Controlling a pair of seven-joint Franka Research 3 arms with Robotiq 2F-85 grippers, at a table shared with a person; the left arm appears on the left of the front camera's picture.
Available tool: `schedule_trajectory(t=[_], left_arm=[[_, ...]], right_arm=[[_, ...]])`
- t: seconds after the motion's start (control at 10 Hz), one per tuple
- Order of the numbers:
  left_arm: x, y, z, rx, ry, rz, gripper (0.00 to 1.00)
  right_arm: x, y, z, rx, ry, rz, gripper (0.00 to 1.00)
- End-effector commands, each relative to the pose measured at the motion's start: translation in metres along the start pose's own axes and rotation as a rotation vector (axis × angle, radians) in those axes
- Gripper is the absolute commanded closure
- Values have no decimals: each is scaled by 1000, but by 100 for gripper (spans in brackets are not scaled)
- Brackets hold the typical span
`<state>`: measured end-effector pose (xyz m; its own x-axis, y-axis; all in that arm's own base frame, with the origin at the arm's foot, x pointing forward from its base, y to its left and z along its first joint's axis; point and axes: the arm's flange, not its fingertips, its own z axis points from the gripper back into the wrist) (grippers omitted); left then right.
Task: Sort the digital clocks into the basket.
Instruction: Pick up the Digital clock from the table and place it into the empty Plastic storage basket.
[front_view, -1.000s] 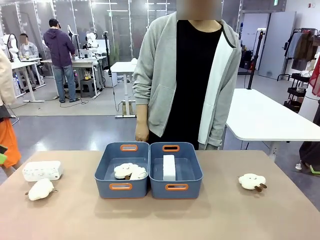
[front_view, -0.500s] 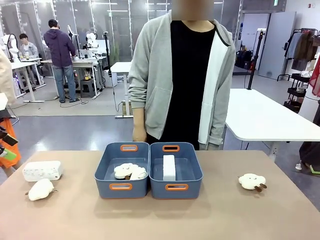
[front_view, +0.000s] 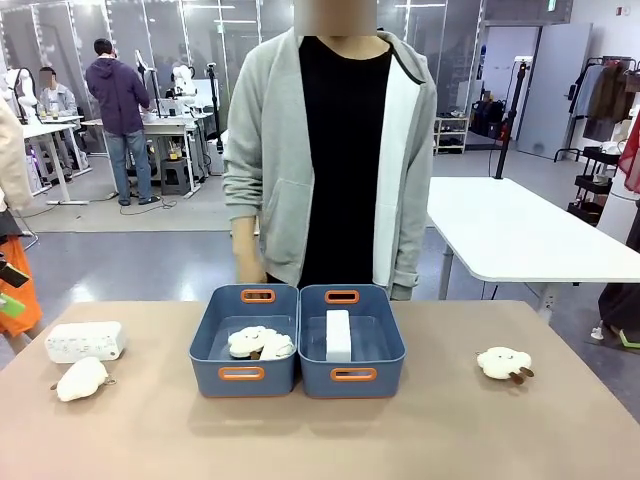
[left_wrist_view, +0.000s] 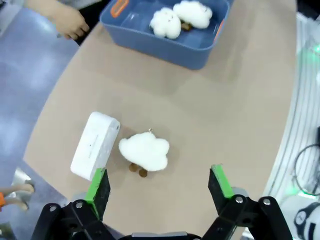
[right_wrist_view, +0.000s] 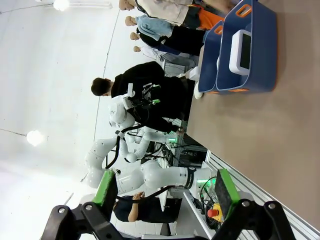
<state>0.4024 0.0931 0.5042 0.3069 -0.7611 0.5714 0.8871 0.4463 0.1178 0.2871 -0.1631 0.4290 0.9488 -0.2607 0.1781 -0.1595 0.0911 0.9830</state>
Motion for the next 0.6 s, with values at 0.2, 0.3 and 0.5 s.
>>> schedule_trajectory(t=[0.2,0.3,0.5], left_arm=[[-15,57,-22,177,232,-304,0],[-15,57,-15,166,160,-294,0],[-71,26,101,163,-288,-59,0]], right_arm=[[0,3,1,9,-4,17,0],[0,3,1,9,-4,17,0],[0,3,1,9,-4,17,0]])
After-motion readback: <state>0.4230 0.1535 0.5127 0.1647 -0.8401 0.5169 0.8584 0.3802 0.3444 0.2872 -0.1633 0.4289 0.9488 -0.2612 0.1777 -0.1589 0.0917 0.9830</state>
